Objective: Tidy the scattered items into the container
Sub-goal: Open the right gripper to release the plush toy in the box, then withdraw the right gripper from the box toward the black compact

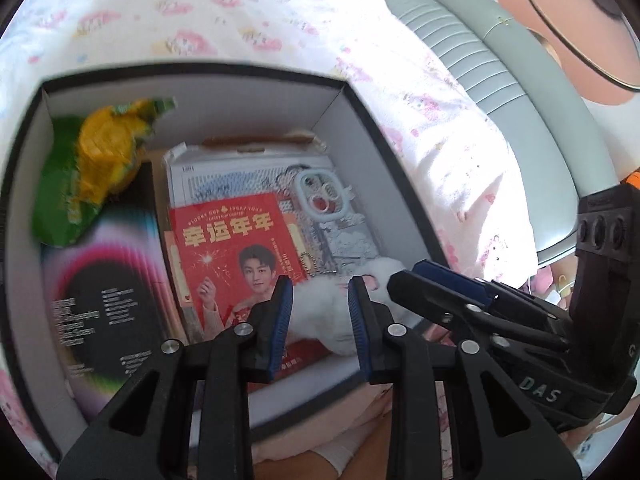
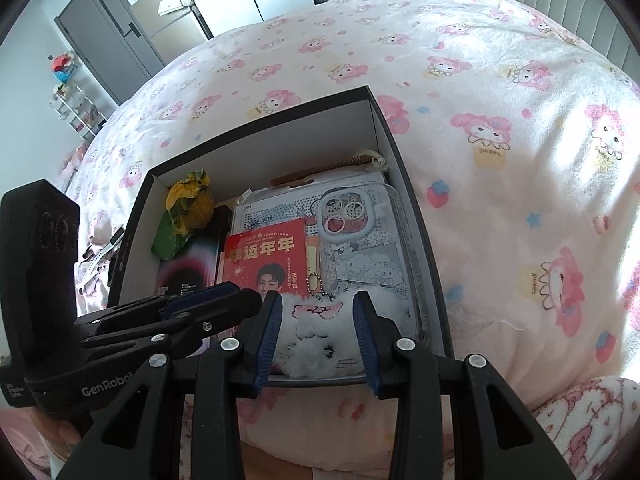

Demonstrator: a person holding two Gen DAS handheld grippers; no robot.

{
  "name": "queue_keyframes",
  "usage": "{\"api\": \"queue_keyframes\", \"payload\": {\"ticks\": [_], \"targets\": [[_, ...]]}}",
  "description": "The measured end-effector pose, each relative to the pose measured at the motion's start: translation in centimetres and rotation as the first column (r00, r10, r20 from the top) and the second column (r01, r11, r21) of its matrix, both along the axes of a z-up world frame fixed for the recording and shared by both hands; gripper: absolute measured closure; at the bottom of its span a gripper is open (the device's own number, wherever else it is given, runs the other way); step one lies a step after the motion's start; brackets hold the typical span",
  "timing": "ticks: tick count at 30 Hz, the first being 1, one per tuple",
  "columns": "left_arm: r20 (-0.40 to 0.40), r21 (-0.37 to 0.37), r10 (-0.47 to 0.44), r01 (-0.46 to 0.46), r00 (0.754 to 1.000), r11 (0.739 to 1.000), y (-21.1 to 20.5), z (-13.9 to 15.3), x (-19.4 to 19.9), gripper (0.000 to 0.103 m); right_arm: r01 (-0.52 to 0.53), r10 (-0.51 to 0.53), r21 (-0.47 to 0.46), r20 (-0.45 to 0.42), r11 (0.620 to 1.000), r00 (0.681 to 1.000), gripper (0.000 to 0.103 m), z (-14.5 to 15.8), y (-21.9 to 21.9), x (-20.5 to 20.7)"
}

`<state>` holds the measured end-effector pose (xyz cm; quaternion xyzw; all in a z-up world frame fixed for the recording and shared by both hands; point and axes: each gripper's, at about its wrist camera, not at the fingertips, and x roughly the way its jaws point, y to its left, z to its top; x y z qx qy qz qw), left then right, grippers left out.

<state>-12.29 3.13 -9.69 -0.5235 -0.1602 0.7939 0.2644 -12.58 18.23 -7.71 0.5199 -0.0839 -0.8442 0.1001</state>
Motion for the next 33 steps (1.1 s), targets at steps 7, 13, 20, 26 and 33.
{"api": "queue_keyframes", "payload": {"ticks": [7,13,20,26,33], "targets": [[-0.113,0.002,0.071,-0.071,0.991,0.997,-0.1,4.8,3.3,0.065,-0.042,0.04,-0.026,-0.087,0.999,0.995,0.07,3.7,-0.1,2.5],[-0.187,-0.036,0.146,-0.156,0.971,0.987,-2.2,8.1,6.8,0.065,-0.109,0.102,-0.05,-0.128,0.993,0.987,0.07,5.8,-2.0,4.8],[-0.204,-0.054,0.223,-0.239,0.953,0.97,-6.1,8.7,9.5,0.065,-0.214,0.204,-0.052,-0.151,0.975,0.967,0.07,6.7,-6.0,6.7],[-0.195,-0.036,0.319,-0.332,0.927,0.943,-10.4,7.8,12.3,0.065,-0.332,0.32,-0.059,-0.154,0.941,0.935,0.07,6.3,-10.4,7.7],[-0.187,-0.008,0.456,-0.466,0.87,0.885,-17.3,7.4,14.1,0.065,-0.481,0.473,-0.051,-0.118,0.875,0.873,0.07,6.0,-17.9,7.1]]}}
